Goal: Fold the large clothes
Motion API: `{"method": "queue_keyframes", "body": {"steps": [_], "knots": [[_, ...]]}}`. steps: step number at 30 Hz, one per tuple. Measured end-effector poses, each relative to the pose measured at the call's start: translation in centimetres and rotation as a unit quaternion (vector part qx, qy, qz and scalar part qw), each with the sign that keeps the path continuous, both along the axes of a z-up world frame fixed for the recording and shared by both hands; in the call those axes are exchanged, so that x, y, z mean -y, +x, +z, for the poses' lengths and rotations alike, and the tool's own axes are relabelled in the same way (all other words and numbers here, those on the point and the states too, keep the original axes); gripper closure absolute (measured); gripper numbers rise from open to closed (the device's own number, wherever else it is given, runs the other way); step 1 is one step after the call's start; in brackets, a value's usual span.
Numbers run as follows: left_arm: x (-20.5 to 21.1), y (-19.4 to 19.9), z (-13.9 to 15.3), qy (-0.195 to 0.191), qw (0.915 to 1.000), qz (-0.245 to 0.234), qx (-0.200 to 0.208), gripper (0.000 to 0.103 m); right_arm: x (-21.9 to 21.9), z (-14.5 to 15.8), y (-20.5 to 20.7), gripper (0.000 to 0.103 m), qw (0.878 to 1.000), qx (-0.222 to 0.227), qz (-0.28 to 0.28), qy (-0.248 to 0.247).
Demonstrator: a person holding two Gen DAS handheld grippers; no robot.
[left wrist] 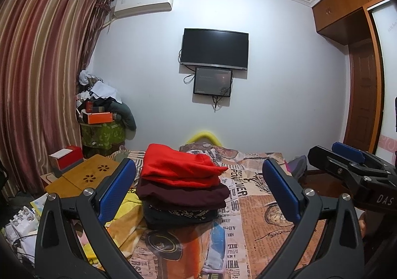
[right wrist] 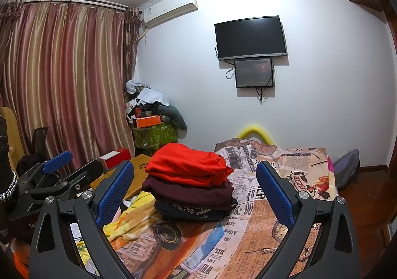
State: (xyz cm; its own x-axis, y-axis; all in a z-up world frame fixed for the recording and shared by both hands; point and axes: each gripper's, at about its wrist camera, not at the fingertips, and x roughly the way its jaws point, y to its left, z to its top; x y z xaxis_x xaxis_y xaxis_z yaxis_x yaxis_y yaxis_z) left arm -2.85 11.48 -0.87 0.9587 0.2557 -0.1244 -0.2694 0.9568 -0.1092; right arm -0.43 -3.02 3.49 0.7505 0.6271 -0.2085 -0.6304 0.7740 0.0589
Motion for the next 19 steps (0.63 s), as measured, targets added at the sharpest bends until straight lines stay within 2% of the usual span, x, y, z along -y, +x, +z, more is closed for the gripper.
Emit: {"method": "queue_keyframes", "body": {"steps": [19], "knots": [[-0.06, -0.04, -0.24, -0.006, 1.0000, 0.000, -0.001, 0.000, -0.38, -0.19, 0.12, 0.005, 1.000, 0.001, -0.005, -0.009]]}}
